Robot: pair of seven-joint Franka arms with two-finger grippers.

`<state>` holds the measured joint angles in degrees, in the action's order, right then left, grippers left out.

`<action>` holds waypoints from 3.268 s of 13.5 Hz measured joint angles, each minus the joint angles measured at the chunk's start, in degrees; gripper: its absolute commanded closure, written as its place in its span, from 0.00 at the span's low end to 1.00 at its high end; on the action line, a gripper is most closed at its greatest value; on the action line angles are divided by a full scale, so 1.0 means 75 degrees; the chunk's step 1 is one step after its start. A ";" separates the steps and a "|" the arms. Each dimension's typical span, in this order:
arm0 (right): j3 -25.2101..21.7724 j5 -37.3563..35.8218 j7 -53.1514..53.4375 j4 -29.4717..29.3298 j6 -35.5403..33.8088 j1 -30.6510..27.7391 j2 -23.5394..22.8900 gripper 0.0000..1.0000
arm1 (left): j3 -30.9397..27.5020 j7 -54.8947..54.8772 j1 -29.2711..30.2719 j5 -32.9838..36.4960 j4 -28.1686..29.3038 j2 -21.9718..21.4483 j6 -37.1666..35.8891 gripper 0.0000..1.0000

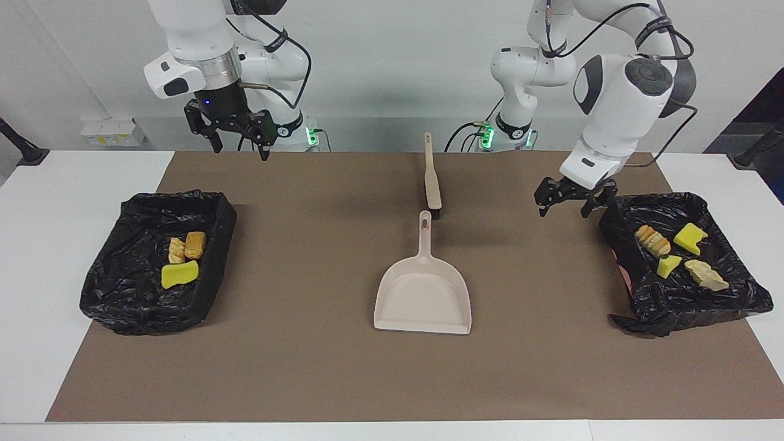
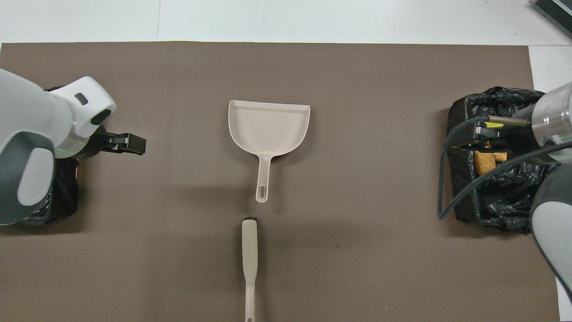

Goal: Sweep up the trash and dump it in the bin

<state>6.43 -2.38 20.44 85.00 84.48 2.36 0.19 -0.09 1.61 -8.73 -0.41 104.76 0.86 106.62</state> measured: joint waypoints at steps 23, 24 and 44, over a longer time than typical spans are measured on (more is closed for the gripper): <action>-0.0042 0.0308 -0.0528 -0.0162 -0.0302 -0.0228 0.0089 0.00 | 0.0112 -0.1213 0.1190 0.0124 -0.1690 -0.1078 -0.2649 0.00; -0.0042 0.0308 -0.0528 -0.0162 -0.0300 -0.0229 0.0089 0.00 | 0.0115 -0.1149 0.1187 0.0115 -0.1690 -0.1078 -0.2648 0.00; -0.0042 0.0307 -0.0528 -0.0162 -0.0297 -0.0229 0.0090 0.00 | -0.0111 -0.0647 0.0833 0.0104 -0.1650 -0.1093 -0.2740 0.00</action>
<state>6.11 -0.07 16.48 83.79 82.24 0.64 0.86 -0.93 -3.25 -2.48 0.37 92.39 -7.34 86.07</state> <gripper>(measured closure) 0.000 0.000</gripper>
